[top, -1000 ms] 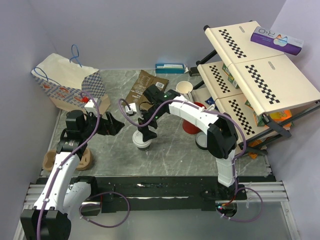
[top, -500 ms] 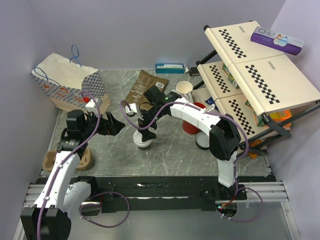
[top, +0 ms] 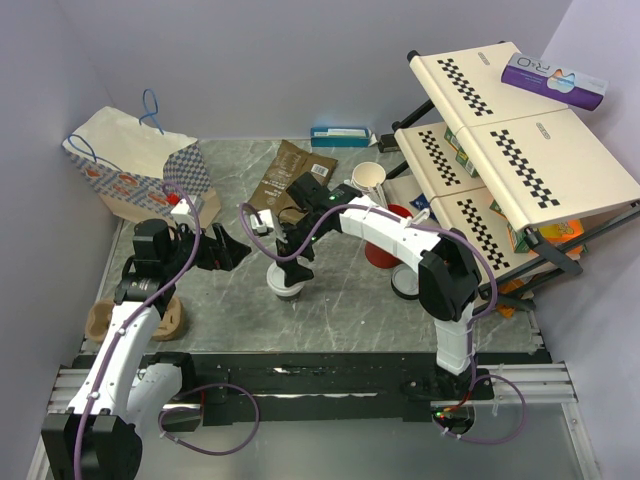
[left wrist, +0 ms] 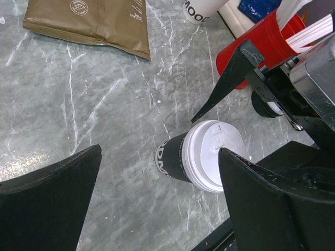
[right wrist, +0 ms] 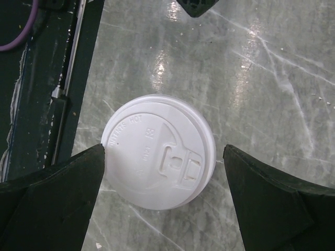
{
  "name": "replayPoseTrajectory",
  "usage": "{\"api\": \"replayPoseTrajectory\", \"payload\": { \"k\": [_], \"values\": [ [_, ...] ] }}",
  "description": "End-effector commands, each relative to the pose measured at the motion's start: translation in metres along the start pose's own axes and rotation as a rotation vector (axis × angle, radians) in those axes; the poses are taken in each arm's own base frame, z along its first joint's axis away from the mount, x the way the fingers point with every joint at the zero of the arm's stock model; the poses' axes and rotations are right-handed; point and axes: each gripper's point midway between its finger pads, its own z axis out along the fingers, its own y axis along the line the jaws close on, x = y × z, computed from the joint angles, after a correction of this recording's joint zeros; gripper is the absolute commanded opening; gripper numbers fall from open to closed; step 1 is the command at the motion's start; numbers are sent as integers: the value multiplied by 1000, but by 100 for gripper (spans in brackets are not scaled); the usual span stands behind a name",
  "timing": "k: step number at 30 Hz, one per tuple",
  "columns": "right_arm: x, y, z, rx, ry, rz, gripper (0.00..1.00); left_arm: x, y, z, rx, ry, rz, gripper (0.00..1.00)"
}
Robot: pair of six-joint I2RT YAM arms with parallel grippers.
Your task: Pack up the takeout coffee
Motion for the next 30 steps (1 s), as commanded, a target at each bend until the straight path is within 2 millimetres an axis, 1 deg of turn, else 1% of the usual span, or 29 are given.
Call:
{"api": "replayPoseTrajectory", "payload": {
  "k": [1,3,4,11,15,22,30],
  "values": [
    [-25,6,-19,57,-49,-109,100,-6,-5,1,31,-27,3,99],
    [-31,2,-21,88,-74,-134,100,-5,-5,1,32,-26,3,99],
    [-31,5,-22,90,-78,-140,100,-5,-5,1,32,-26,3,99],
    [-38,5,-27,121,-101,-174,100,-6,-6,1,36,-28,4,99],
    [-34,7,-24,108,-90,-170,100,-3,-5,1,37,-25,0,99],
    [-30,2,-15,93,-67,-141,100,-3,-6,1,42,-24,-2,99],
    [-24,-4,-7,119,-29,-160,100,-3,-5,1,39,-25,-1,99]
  ]
}}
